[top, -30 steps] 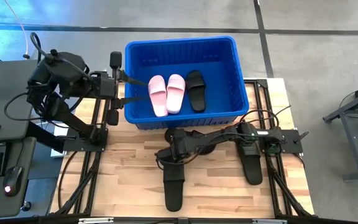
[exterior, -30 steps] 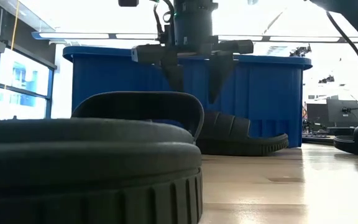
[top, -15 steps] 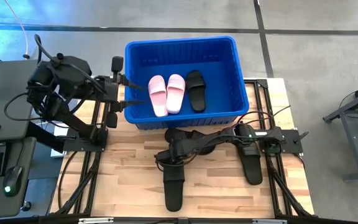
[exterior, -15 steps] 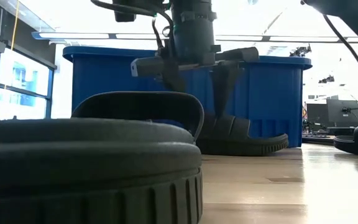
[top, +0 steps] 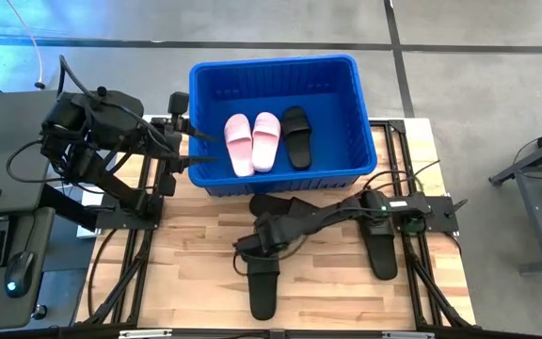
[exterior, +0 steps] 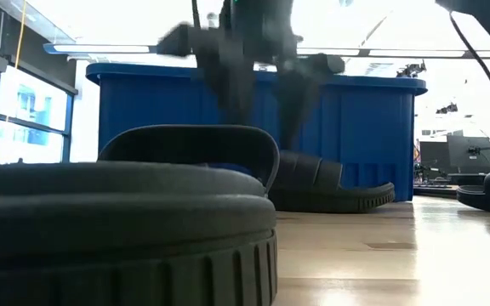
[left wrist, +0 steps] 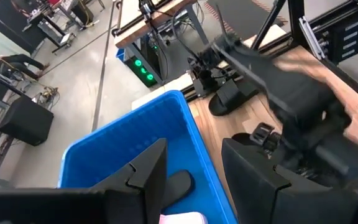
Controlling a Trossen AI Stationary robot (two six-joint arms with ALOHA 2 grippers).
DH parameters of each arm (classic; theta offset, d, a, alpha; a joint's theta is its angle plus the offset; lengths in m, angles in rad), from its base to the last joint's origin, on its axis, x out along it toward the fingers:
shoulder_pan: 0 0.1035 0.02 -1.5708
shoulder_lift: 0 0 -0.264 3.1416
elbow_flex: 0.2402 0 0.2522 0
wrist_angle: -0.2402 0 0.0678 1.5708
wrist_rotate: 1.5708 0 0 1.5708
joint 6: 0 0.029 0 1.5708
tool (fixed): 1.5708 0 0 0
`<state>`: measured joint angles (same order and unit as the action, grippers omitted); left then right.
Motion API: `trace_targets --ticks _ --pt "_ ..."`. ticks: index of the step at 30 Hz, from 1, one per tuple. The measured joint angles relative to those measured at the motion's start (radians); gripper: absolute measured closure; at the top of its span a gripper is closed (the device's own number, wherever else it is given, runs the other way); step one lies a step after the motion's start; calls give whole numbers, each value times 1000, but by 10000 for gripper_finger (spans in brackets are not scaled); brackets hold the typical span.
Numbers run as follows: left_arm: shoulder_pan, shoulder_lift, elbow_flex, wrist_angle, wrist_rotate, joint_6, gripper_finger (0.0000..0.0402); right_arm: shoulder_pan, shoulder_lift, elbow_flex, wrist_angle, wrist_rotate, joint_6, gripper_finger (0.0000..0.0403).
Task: Pick and place slides into bin
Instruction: Put the black slide into the blue container
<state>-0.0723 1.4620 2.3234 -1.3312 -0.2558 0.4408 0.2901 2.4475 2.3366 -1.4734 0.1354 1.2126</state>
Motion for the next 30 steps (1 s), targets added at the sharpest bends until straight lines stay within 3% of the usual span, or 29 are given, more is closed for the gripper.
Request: trace_targets --ticks 5,13,17,22,26,30 --pt "0 0 0 -2 0 0 259 75 -53 14 72 61 -186 147" --pt "-1 6 0 -3 1 -42 259 197 -58 -5 381 128 -569 147" --pt "-1 9 0 -5 2 -82 259 254 -60 8 215 299 -401 151" --pt "-1 9 0 -10 4 -95 259 344 -101 2 -124 181 -267 166" --pt "-1 9 0 -30 13 -161 259 443 -127 -39 -82 172 -423 179" --pt "-1 9 0 -91 23 -201 259 497 -185 -95 -75 179 -247 195"
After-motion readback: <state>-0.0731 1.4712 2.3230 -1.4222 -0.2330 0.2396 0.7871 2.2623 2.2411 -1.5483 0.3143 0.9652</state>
